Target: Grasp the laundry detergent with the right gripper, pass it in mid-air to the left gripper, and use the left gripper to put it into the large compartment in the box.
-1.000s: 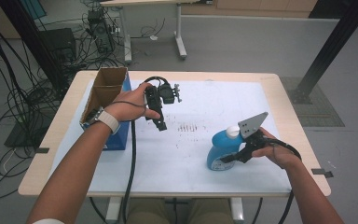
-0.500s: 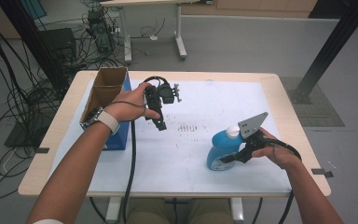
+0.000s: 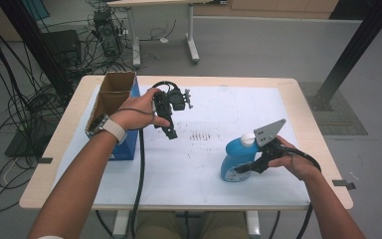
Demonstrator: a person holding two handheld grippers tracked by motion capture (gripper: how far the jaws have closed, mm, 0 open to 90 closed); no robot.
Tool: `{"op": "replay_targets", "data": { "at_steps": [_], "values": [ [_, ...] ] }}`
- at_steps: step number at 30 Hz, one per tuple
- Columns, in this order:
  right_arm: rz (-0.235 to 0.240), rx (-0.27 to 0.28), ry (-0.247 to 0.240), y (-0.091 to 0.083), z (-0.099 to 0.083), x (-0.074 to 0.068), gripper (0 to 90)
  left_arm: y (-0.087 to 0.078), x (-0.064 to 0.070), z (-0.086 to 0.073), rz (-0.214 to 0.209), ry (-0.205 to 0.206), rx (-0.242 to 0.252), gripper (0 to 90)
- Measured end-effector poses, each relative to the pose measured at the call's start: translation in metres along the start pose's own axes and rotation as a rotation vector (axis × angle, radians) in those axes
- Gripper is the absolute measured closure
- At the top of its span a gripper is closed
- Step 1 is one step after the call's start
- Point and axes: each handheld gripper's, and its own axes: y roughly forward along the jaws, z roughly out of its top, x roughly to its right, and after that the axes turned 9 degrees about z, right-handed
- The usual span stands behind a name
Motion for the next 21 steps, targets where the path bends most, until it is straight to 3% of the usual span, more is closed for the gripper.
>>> {"op": "replay_targets", "data": {
  "at_steps": [16, 21],
  "values": [
    [-0.038, -0.037, 0.006, -0.003, 0.011, -0.003, 43.0, -0.014, 0.005, -0.002, 0.015, 0.002, 0.01, 11.0],
    [-0.045, -0.012, 0.021, -0.005, 0.018, -0.005, 43.1, -0.023, 0.009, -0.002, 0.033, 0.009, 0.023, 11.0]
  ]
}}
